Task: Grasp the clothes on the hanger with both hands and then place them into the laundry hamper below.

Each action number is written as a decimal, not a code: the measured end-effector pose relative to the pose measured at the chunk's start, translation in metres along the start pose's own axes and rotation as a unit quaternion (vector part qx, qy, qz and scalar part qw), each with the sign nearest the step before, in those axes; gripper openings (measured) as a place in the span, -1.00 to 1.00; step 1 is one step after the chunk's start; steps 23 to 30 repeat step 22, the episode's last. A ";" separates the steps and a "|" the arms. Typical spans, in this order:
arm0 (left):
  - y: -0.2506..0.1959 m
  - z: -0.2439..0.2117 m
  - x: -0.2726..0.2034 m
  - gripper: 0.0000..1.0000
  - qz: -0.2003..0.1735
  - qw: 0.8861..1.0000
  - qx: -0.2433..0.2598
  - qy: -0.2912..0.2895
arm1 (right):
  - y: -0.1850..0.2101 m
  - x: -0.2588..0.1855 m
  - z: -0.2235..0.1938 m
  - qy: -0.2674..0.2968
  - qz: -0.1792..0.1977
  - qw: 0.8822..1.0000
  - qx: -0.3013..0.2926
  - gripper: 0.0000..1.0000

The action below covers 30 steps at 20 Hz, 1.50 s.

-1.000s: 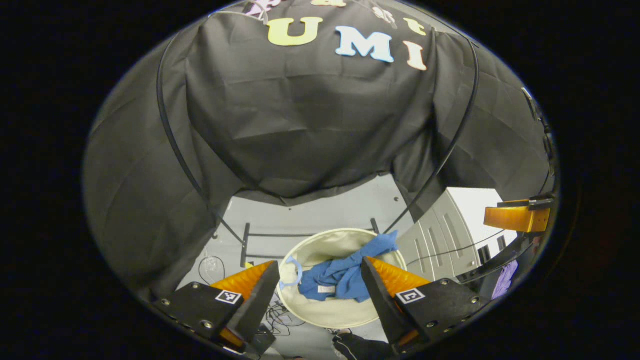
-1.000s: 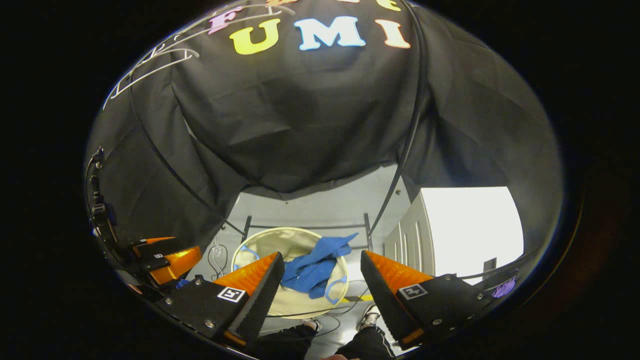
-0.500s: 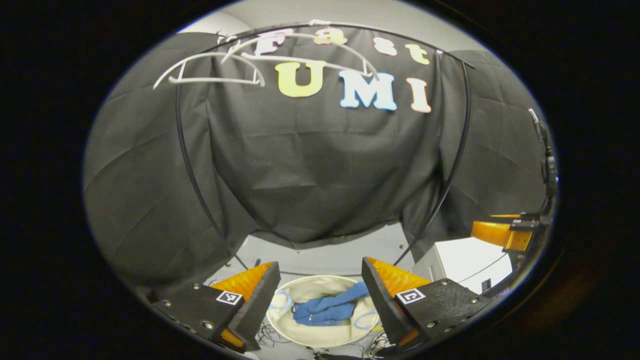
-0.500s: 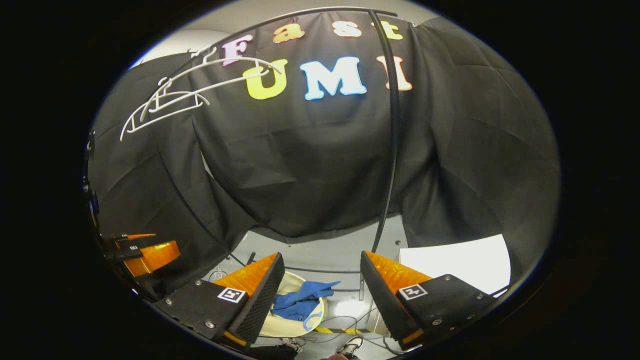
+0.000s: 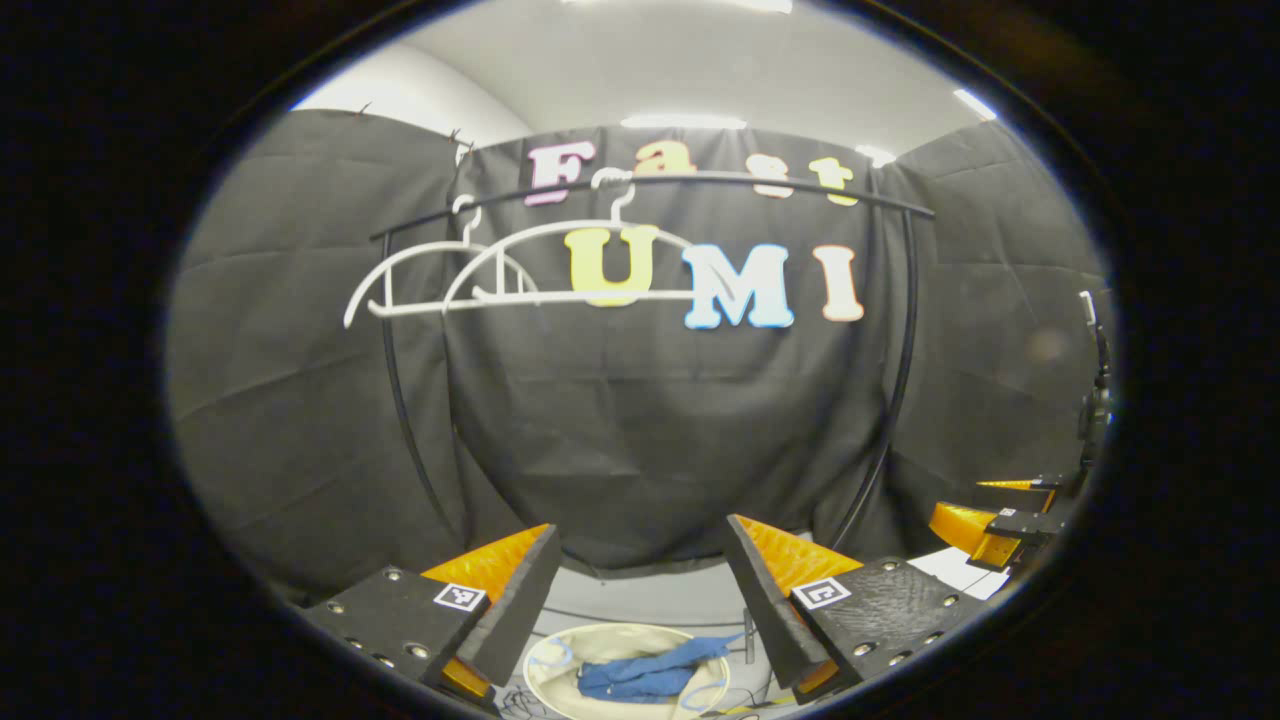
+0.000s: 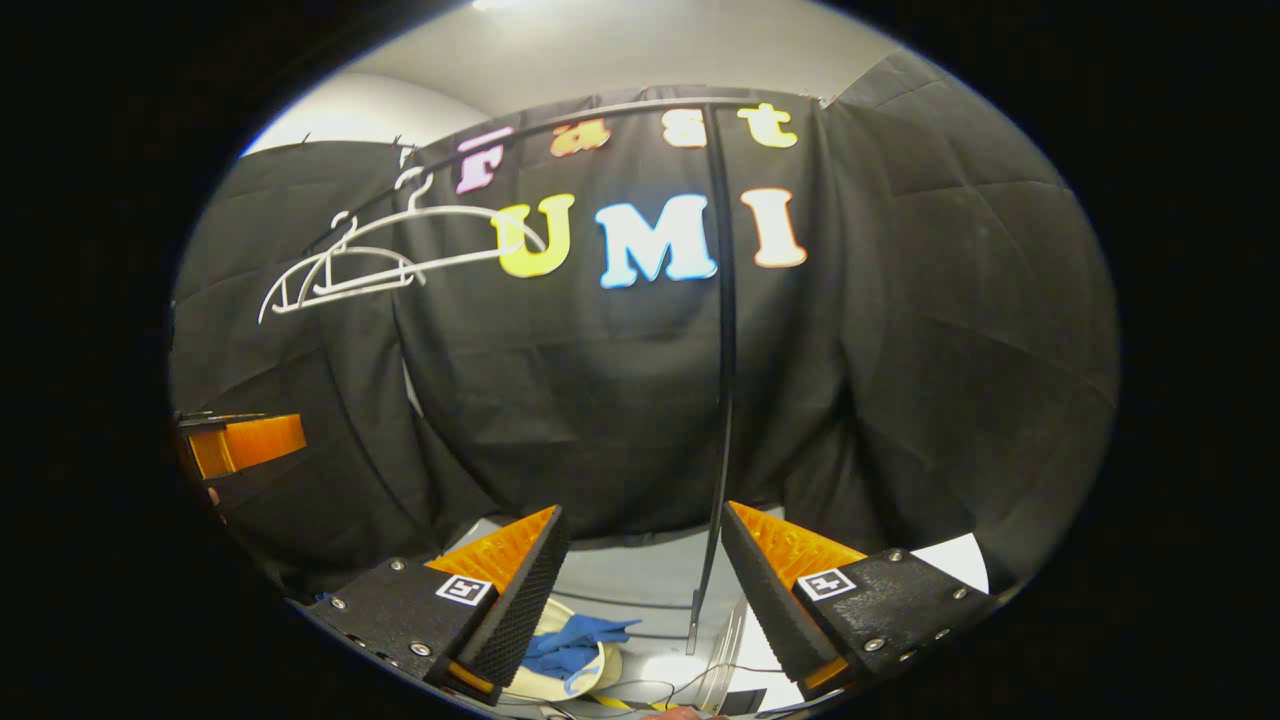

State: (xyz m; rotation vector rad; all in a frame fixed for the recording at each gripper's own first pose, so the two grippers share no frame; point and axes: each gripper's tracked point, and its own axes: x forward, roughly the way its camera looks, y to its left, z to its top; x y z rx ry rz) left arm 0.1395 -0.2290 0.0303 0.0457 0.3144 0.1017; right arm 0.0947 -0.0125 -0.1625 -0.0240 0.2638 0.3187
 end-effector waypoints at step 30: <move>0.132 0.144 -0.088 0.87 0.044 0.982 -0.017 -0.182 | -0.007 -0.121 0.103 -0.194 -0.171 0.966 -0.002 0.89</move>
